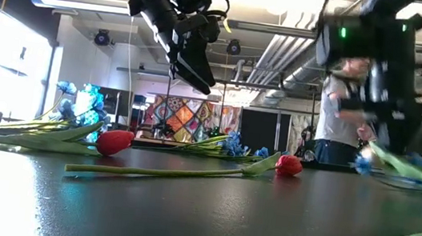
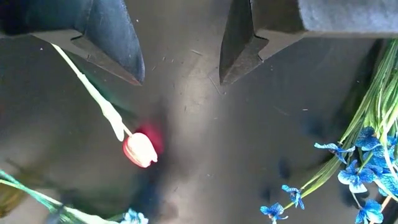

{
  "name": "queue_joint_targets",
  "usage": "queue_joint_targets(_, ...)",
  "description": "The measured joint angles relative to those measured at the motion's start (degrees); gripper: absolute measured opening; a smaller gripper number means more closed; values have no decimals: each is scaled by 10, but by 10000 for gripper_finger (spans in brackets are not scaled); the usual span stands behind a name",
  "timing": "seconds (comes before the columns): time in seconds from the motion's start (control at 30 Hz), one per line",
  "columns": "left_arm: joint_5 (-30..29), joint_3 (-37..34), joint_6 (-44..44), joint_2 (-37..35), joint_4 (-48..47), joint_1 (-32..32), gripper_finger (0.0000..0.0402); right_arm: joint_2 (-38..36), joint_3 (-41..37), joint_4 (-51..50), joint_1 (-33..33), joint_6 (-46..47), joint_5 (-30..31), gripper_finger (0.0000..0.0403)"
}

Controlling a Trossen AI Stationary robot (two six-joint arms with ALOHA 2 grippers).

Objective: Sort flowers into vase by color
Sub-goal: Put the light yellow tulip into the yellow vase

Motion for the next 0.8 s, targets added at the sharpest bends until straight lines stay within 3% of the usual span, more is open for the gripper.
queue_joint_targets(0.13,0,0,0,0,0,0,195,-30,44,-53,21,31,82,4)
queue_joint_targets(0.3,0,0,1,0,10,0,195,-50,42,-143,-3,74,152,5)
queue_joint_targets(0.43,0,0,-1,0,15,0,195,-57,36,-140,-12,79,113,27)
queue_joint_targets(0.67,0,0,-16,0,12,-3,195,-57,36,-133,-8,30,23,109)
queue_joint_targets(0.8,0,0,-15,0,12,-3,195,-53,36,-64,-1,-21,-13,143)
